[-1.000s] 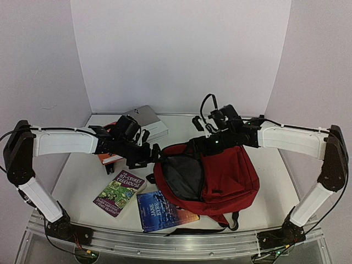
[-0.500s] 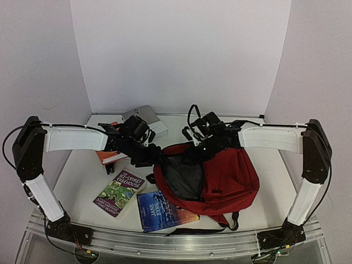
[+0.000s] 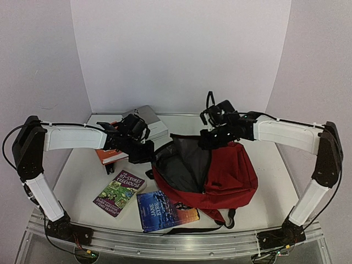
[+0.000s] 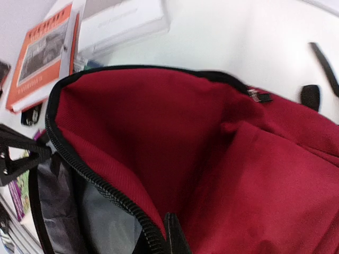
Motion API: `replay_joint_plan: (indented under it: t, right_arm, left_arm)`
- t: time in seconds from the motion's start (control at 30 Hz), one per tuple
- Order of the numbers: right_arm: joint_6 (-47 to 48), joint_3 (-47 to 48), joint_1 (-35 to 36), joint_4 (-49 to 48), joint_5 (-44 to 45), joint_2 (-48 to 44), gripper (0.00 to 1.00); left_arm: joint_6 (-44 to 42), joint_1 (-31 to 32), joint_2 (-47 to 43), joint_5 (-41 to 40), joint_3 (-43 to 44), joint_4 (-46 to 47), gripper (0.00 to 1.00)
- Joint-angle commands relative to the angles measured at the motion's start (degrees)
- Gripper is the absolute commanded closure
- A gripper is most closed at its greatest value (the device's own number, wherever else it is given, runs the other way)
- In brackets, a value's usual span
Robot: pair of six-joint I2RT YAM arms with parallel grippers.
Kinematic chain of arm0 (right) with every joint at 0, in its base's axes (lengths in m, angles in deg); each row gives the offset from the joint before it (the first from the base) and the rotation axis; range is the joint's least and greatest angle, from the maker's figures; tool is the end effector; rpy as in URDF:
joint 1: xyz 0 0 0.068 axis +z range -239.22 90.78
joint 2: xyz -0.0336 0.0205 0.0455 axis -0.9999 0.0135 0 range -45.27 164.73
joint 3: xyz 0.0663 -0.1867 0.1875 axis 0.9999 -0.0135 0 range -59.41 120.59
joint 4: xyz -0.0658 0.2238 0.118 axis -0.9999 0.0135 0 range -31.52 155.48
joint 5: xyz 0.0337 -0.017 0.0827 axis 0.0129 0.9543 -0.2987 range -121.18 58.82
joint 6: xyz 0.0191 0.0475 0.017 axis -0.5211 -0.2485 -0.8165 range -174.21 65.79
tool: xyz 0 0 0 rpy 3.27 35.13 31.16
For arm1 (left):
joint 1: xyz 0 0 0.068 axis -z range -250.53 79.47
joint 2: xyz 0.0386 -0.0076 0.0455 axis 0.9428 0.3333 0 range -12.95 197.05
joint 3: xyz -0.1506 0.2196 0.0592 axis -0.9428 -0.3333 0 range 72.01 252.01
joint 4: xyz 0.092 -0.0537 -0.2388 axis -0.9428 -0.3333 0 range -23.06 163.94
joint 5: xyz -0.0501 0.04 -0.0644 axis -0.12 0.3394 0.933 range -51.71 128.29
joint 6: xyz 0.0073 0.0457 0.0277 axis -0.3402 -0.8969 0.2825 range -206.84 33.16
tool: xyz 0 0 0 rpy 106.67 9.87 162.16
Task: Pack the student bag
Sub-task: Adjust the student bag at the center of the board.
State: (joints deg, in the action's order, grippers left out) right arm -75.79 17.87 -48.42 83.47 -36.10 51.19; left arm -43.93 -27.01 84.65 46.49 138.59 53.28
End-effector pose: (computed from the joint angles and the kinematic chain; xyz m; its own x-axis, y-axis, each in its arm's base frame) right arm 0.2852 0.2502 0.2757 -0.7470 -0.1609 -0.6451 -0.4549 0.8314 0.3193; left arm 0.2602 -0.2541 0.2146 -0.9244 -0.0516 -0.3780 0.1588 0.8489 -0.5042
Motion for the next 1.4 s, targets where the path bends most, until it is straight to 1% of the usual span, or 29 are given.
replay_joint_plan:
  t: [0.0, 0.1, 0.23, 0.37, 0.47, 0.63, 0.8, 0.93, 1.03, 1.17, 1.2, 1.3, 1.33, 1.37]
  right_arm:
    - [-6.3, -2.8, -7.4, -1.5, 9.0, -11.0, 1.00]
    - [-10.0, -7.3, -9.8, -1.6, 12.0, -15.4, 1.00]
    - [-17.8, -16.3, -10.4, -3.4, 13.5, -19.4, 1.00]
    - [-25.4, -27.8, -10.4, -9.5, 13.1, -22.4, 1.00]
    - [-27.2, -32.5, -10.6, -12.1, 14.2, -23.0, 1.00]
    - [-25.0, -32.1, -11.0, -13.4, 15.0, -19.6, 1.00]
    - [-23.0, -30.5, -13.1, -14.6, 15.0, -15.1, 1.00]
    - [-20.2, -29.6, -17.3, -15.8, 13.7, -12.8, 1.00]
    - [-17.8, -28.6, -20.6, -16.5, 11.9, -11.2, 1.00]
    - [-16.2, -26.9, -23.5, -17.0, 8.5, -8.5, 1.00]
    - [-15.8, -26.5, -23.6, -17.1, 7.8, -8.0, 1.00]
    - [-15.2, -25.7, -23.6, -17.1, 5.9, -7.6, 0.99]
    - [-15.2, -25.6, -23.6, -17.0, 5.6, -7.9, 0.95]
    - [-15.2, -25.6, -23.6, -16.9, 5.4, -8.2, 0.83]
  left_arm:
    - [3.4, -3.2, -0.4, -1.9, 1.5, 3.7, 1.00]
    - [4.0, -4.2, 0.1, -2.0, 1.6, 6.4, 1.00]
    - [4.2, -4.5, 2.2, -1.0, 2.1, 8.9, 1.00]
    - [4.3, -4.8, 4.8, 0.5, 2.0, 10.9, 1.00]
    - [3.3, -5.0, 6.6, 2.8, 2.3, 12.5, 1.00]
    - [1.3, -5.0, 8.8, 4.3, 4.1, 12.1, 1.00]
    - [0.6, -5.0, 9.9, 5.3, 5.1, 12.7, 1.00]
    - [0.8, -5.0, 12.6, 7.1, 7.6, 13.2, 0.99]
    - [0.8, -4.8, 16.1, 9.2, 11.2, 13.2, 0.99]
    - [0.3, -4.8, 18.0, 8.9, 14.1, 12.0, 0.99]
    - [0.1, -4.8, 17.7, 8.3, 14.2, 11.8, 0.98]
    - [-1.1, -4.7, 16.0, 7.0, 14.0, 10.0, 0.90]
    - [-1.4, -4.7, 15.1, 6.6, 13.7, 9.3, 0.85]
    - [-1.6, -4.8, 14.0, 6.0, 13.3, 8.7, 0.80]
